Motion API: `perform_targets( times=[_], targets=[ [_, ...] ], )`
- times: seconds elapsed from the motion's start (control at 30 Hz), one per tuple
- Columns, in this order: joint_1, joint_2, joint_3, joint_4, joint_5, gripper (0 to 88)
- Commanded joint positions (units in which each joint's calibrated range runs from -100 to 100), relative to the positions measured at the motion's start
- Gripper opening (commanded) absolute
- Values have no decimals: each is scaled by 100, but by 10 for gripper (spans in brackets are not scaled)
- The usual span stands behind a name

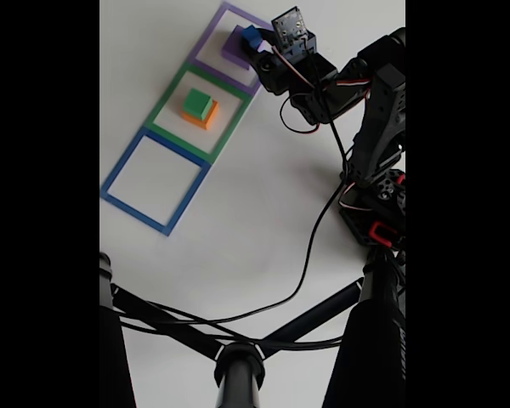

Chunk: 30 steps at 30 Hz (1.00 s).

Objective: Tower of hanoi

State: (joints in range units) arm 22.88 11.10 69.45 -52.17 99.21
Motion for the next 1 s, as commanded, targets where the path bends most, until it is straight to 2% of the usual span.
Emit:
perform_targets(
  times=[0.0,0.17,0.33,0.5,0.67,0.8,0.97],
  targets=[
    [-93,-97,-45,-152,79,29],
    [-150,-565,128,99,79,28],
    [-294,-2051,455,1427,79,26],
    [-419,-3916,346,3662,79,25],
    [-524,-5176,-518,6043,79,20],
    [-706,-5507,-1745,7719,79,18],
    [-908,-5442,-4136,10447,79,18]
  ],
)
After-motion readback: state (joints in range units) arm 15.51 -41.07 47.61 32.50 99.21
